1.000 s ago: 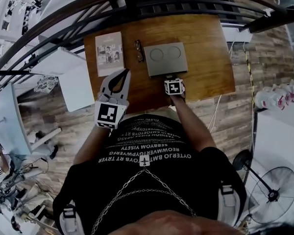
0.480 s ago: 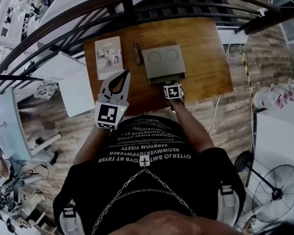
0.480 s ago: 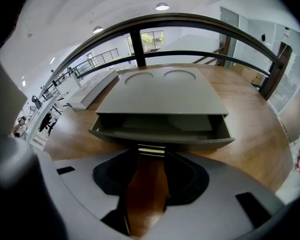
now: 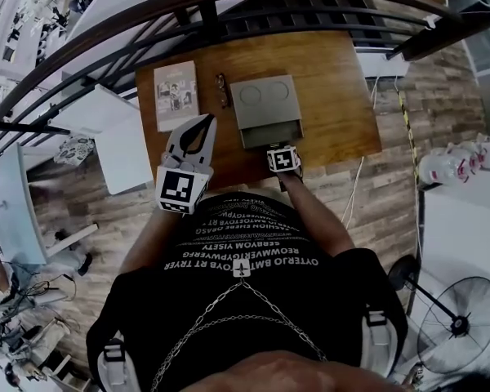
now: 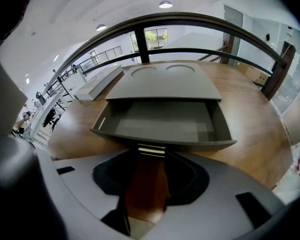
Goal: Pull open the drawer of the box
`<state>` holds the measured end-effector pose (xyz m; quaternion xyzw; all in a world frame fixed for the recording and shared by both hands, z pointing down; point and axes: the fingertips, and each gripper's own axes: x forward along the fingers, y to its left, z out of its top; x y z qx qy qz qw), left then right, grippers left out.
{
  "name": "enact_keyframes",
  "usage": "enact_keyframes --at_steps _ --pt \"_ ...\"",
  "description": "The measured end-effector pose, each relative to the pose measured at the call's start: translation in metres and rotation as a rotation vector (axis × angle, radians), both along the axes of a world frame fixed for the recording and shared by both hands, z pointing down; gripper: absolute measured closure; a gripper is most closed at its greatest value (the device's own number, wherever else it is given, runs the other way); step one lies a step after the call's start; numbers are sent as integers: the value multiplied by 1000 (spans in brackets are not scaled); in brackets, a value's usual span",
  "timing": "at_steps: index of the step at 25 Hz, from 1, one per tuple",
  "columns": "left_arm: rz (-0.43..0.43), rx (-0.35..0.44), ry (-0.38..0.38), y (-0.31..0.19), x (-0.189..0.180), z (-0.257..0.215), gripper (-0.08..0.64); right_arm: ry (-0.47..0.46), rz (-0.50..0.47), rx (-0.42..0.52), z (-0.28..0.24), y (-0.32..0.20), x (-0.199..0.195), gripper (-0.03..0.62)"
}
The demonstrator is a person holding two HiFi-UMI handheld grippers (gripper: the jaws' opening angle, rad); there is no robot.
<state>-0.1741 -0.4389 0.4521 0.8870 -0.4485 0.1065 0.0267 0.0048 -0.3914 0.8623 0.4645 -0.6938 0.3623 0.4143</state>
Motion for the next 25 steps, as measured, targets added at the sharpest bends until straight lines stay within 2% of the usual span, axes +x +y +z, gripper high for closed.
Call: enact_keyframes --at_steps 4,12,22,25 --pt "-12 -9 2 13 9 0 554 5 -55 0 -1 14 2 426" --pt "-33 -21 5 38 23 2 555 1 -94 9 0 29 7 426" --pt "-90 -21 0 65 9 5 555 14 -90 -46 -1 52 11 426" --pt "-98 -18 3 71 10 4 554 3 -102 -26 0 54 10 426"
